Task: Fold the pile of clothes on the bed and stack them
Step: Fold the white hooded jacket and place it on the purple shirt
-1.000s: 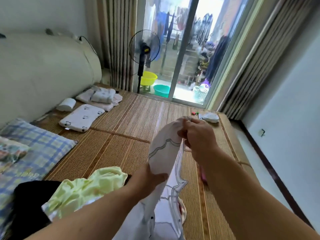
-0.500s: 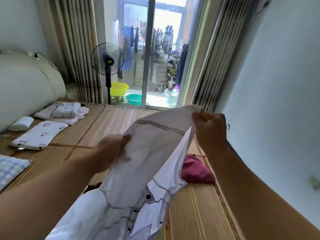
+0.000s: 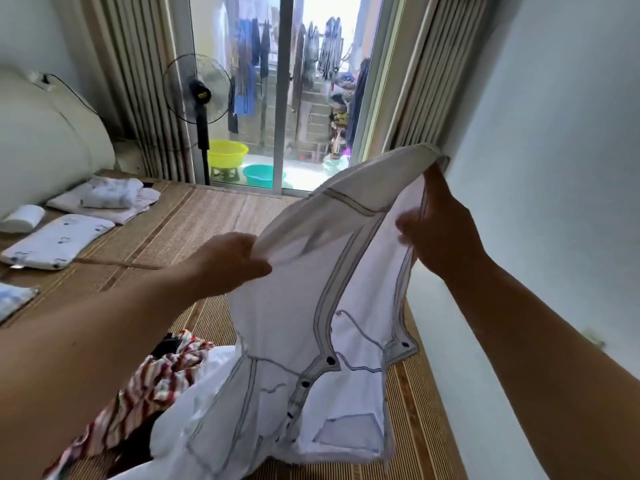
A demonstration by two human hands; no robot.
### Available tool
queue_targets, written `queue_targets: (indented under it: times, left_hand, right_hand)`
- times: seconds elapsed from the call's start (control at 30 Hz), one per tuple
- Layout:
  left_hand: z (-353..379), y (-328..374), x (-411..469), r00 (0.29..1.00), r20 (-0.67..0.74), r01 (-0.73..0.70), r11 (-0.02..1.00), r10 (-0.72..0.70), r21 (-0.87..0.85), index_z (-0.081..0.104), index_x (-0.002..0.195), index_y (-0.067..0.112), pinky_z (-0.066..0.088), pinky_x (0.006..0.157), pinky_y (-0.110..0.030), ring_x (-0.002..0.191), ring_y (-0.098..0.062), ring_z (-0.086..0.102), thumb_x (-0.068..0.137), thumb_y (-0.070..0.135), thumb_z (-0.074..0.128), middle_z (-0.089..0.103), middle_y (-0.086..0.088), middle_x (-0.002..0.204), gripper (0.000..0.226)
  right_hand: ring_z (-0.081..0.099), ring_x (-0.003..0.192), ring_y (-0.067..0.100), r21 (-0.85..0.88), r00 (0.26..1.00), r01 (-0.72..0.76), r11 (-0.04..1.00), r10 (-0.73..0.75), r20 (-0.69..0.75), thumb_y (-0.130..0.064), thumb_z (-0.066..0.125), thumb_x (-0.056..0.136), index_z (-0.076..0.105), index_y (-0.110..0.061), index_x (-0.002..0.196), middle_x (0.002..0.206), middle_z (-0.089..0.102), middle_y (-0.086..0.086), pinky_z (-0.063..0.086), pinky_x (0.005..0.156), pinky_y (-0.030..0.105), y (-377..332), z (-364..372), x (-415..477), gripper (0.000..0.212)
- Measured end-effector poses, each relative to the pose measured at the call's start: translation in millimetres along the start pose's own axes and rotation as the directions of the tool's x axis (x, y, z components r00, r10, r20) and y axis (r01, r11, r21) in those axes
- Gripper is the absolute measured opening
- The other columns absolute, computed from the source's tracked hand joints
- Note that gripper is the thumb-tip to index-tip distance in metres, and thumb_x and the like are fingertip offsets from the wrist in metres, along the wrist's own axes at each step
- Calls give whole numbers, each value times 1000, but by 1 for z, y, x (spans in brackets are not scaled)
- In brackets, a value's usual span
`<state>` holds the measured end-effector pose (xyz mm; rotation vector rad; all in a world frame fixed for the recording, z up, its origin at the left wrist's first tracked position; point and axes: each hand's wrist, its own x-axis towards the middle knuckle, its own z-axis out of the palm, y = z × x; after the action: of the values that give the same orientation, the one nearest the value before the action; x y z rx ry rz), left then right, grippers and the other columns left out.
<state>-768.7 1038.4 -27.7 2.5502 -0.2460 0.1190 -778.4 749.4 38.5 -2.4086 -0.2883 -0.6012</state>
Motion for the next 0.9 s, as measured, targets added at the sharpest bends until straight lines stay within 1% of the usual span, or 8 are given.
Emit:
queue_targets:
  times: [0.1,0.2,0.3,0.4,0.6,0.7,0.8,0.9]
  left_hand:
    - [17,1,1,999,-2,48,952,-51,-301,63,72,27,39,55,-26,62,-13,57,87,27,68,61,3,66,16]
    - [18,15,7,1000,8,-22,945,26,-326,66,77,20,39,53,-24,56,-9,56,89,28,65,62,-1,65,14]
    - [7,32,12,994,45,-62,863,97,-501,67,84,14,44,57,-28,61,-19,57,90,24,63,63,-10,72,12]
    - [-13,50,7,974,112,-64,710,199,-701,69,89,15,56,62,-32,70,-23,68,77,30,73,72,-10,83,20]
    - [25,44,-20,915,315,38,725,251,-688,59,112,22,59,79,-34,91,-17,70,61,33,82,71,-3,102,57]
    - [87,28,-42,852,495,198,769,172,-608,49,125,27,55,83,-25,98,-10,64,67,20,84,63,6,110,68]
    - [145,20,-60,880,473,263,776,51,-573,56,110,28,52,90,-31,103,-17,62,81,12,73,63,8,103,38]
    - [158,19,-67,841,538,392,621,58,-679,63,102,21,49,91,-30,108,-25,60,93,5,54,67,-2,102,20]
  right_hand:
    - [59,113,34,-96,999,2,995,2,36,-11,59,89,4,-34,153,135,55,16,47,88,33,11,-17,-7,88]
    - [45,132,27,206,984,-84,975,49,169,-27,71,84,9,-36,152,153,35,5,42,100,34,12,-35,-10,93]
    - [43,133,27,469,990,-143,872,123,73,-43,74,74,23,-31,150,149,38,5,49,99,50,-5,-49,-10,92]
    - [52,124,25,545,977,-74,835,170,-128,-28,74,82,34,-23,146,138,49,5,54,92,49,-31,-58,-4,76]
    - [60,99,7,496,960,-36,867,169,-225,-14,73,83,41,-19,140,113,56,-10,58,75,24,-79,-51,14,66]
    - [60,105,18,495,945,-63,867,212,-250,-13,72,84,44,-17,138,122,57,0,59,79,36,-96,-41,18,61]
    - [59,111,23,560,915,-66,826,274,-295,-11,73,83,45,-17,135,124,57,3,56,87,44,-107,-44,25,60]
    - [61,108,22,594,907,-35,803,275,-318,-10,73,82,44,-17,133,117,58,0,56,88,44,-110,-50,30,58]
